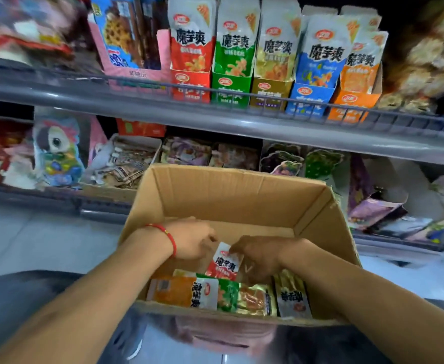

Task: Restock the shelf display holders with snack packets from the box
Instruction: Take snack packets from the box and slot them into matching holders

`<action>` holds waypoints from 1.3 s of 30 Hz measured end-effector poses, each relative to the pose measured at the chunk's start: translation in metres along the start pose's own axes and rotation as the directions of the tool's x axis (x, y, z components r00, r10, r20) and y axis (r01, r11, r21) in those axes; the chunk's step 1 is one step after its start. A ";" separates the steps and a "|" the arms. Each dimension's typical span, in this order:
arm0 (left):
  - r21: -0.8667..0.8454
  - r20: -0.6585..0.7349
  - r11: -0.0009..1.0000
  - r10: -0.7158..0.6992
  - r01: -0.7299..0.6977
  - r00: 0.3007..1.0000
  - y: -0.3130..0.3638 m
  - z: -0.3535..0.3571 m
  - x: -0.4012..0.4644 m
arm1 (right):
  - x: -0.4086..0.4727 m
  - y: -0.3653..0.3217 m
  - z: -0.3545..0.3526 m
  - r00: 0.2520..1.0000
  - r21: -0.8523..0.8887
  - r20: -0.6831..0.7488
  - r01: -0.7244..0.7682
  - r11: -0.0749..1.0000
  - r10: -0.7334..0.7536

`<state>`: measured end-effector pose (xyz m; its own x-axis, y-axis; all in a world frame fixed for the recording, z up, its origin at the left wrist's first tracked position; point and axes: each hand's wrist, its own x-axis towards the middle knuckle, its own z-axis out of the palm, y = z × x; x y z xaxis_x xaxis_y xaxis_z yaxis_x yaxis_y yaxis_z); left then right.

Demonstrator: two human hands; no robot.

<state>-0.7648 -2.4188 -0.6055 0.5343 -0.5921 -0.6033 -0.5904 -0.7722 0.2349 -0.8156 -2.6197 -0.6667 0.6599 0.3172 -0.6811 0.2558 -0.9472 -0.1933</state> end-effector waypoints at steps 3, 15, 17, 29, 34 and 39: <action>-0.070 -0.111 0.997 -0.030 0.022 0.993 -0.019 -0.020 -0.004 | 0.021 -0.008 0.003 0.997 -0.128 0.022 0.073 0.989 -0.071; -0.131 -0.183 0.991 -0.044 0.020 0.982 -0.029 -0.045 -0.019 | 0.049 -0.040 0.023 0.992 -0.247 -0.116 0.010 0.969 -0.040; -0.127 -0.179 0.991 -0.051 0.028 0.982 -0.027 -0.044 -0.018 | 0.048 -0.036 0.011 0.996 -0.209 -0.090 -0.030 0.977 0.012; -0.316 -0.355 0.948 -0.071 -0.048 0.932 -0.005 -0.035 -0.003 | -0.051 0.019 -0.077 0.934 0.559 -0.325 0.063 0.827 0.149; -0.703 -0.433 0.692 -0.234 -0.164 0.871 -0.014 -0.044 -0.013 | -0.073 0.041 -0.066 0.954 0.941 -0.270 0.234 0.245 0.129; -0.770 -0.561 0.520 -0.274 -0.370 0.781 -0.027 -0.056 -0.024 | -0.092 0.045 -0.078 0.867 0.908 -0.394 0.418 -0.016 0.304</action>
<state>-0.7275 -2.3963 -0.5541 0.9185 -0.3804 -0.1083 -0.0389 -0.3594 0.9324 -0.8101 -2.6883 -0.5575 0.9286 0.0052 -0.3711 -0.3695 0.1054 -0.9232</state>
